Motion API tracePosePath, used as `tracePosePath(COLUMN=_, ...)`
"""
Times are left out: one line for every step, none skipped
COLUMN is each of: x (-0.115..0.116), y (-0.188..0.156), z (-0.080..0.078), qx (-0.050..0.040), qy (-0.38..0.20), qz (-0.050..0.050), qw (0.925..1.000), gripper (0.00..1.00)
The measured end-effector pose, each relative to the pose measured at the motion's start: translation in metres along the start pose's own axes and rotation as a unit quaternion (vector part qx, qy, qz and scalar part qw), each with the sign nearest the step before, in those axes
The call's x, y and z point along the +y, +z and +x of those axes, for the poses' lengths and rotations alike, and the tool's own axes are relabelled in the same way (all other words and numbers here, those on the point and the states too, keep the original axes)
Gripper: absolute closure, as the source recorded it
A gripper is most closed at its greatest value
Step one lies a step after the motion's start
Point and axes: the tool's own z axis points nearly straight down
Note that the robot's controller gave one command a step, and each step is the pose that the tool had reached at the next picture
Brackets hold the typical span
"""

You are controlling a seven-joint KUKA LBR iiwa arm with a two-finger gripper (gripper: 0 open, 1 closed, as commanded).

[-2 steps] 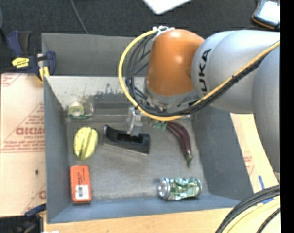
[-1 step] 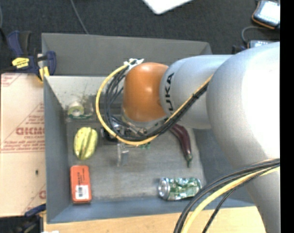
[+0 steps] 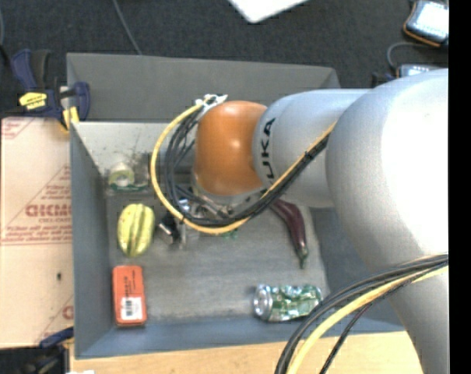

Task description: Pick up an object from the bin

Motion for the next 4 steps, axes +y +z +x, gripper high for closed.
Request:
tracePosePath(x=0.000, y=0.000, z=0.000, qx=0.0000, qy=0.000, qz=0.000, qw=1.0000, gripper=1.00)
tracePosePath(x=0.032, y=0.000, z=-0.031, qx=0.0045, qy=0.023, qz=0.002, qw=0.9997, gripper=1.00)
tracePosePath(x=0.047, y=-0.032, z=-0.055, qx=0.0026, qy=0.036, qz=-0.002, qw=0.9993, gripper=1.00)
tracePosePath(x=0.024, y=-0.057, z=-0.059, qx=-0.0021, qy=-0.022, qz=0.001, qw=0.9998, gripper=1.00)
